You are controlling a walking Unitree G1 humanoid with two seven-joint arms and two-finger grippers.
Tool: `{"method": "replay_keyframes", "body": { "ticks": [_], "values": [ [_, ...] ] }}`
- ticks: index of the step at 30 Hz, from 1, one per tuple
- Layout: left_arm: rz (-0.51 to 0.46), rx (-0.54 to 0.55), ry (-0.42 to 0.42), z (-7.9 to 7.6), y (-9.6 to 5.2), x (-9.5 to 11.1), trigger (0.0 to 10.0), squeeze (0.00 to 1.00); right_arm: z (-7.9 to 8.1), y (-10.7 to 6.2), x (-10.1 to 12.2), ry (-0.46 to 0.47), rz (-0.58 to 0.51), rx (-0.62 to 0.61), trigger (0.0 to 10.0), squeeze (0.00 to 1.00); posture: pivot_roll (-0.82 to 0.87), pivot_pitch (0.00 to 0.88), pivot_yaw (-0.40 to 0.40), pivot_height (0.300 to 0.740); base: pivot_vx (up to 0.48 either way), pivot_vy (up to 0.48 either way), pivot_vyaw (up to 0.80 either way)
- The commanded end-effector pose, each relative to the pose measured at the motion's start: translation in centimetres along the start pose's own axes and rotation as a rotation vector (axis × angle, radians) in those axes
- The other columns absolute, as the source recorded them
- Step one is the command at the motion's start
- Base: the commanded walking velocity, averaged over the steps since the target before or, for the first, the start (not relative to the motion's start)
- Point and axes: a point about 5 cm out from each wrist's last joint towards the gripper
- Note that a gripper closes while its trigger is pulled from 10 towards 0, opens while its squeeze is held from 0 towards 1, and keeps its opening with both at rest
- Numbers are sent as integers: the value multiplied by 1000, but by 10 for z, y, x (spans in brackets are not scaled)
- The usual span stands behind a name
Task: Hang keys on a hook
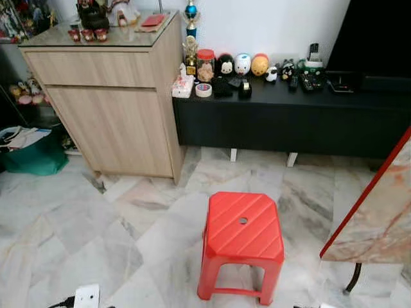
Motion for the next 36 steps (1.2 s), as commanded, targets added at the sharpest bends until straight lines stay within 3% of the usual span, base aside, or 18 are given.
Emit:
{"method": "replay_keyframes", "body": {
  "ticks": [1,6,12,19,25,31,36],
  "values": [
    [-20,25,-14,4,2,6,10000,0,-1,0,2,-19,-14,3,10000,0,58,0,-70,740,0,0,0],
    [-14,19,-15,2,2,7,10000,0,-1,0,3,6,-27,9,10000,0,41,0,-37,740,0,0,0],
    [9,-12,-20,-11,2,1,10000,0,-17,-1,4,7,-27,-18,10000,0,44,0,-25,740,0,0,0],
    [-2,-89,53,-33,4,7,10000,0,-32,-4,2,46,-23,-54,10000,0,47,0,-18,740,0,0,0],
    [-16,-87,70,-30,6,14,10000,0,-28,-3,0,44,-16,-51,10000,0,28,0,-35,740,0,0,0],
    [24,-99,109,-29,2,1,10000,0,-15,-2,-1,37,-23,-2,10000,0,-17,0,17,740,0,0,0],
    [21,-111,136,-32,3,3,10000,0,-16,-3,-2,117,-34,-25,10000,0,-13,0,25,740,0,0,0]
  ]
}}
Point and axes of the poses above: a point about 5 cm out from each wrist's last joint towards the gripper, its own y axis pointing out of the wrist towards the gripper, its own x axis along the axis of the wrist's last joint, z = x × y
